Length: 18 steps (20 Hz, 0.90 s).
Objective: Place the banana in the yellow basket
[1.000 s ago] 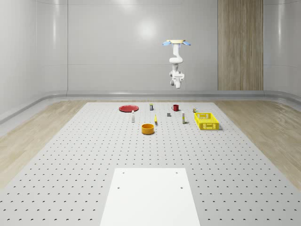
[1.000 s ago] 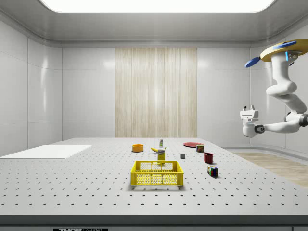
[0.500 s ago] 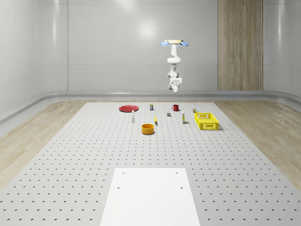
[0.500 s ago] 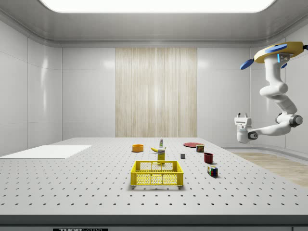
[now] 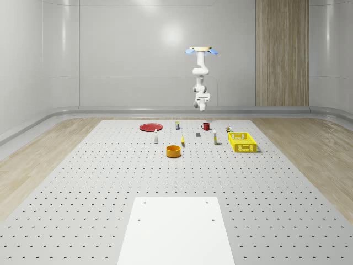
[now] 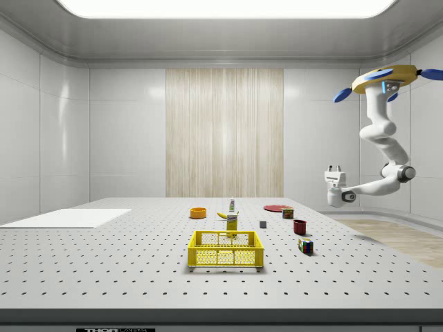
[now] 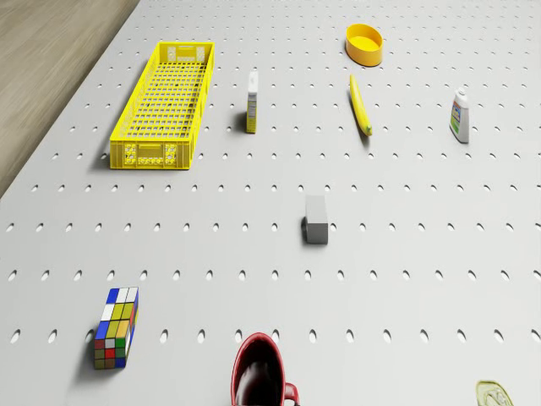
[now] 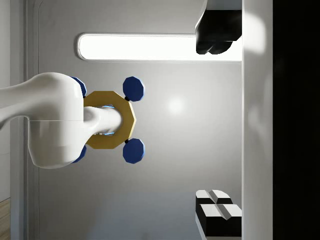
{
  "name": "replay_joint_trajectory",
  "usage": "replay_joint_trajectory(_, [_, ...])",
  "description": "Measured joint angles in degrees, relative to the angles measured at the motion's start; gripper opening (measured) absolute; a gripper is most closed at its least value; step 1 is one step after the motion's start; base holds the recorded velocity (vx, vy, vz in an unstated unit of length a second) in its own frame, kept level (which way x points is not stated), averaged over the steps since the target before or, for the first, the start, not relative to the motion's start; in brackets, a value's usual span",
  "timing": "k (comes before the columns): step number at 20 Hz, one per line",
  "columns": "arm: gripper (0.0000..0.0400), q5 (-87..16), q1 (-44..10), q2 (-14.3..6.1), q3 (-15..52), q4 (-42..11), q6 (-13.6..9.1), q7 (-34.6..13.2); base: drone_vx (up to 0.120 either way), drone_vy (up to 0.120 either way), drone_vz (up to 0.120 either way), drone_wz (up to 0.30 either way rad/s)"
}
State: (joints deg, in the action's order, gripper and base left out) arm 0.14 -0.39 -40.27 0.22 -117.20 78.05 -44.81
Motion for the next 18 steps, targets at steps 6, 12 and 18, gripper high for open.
replay_joint_trajectory(6, [0.04,0.0,0.0,0.0,0.0,0.2,0.1,0.0,0.12,-0.12,0.0,0.0])
replay_joint_trajectory(12, [0.04,0.0,-0.1,-0.2,0.1,0.1,0.3,0.0,0.12,-0.12,0.0,0.0])
replay_joint_trajectory(18, [0.04,-0.1,-0.1,-0.4,0.1,-0.1,0.5,0.0,0.12,-0.12,0.0,0.0])
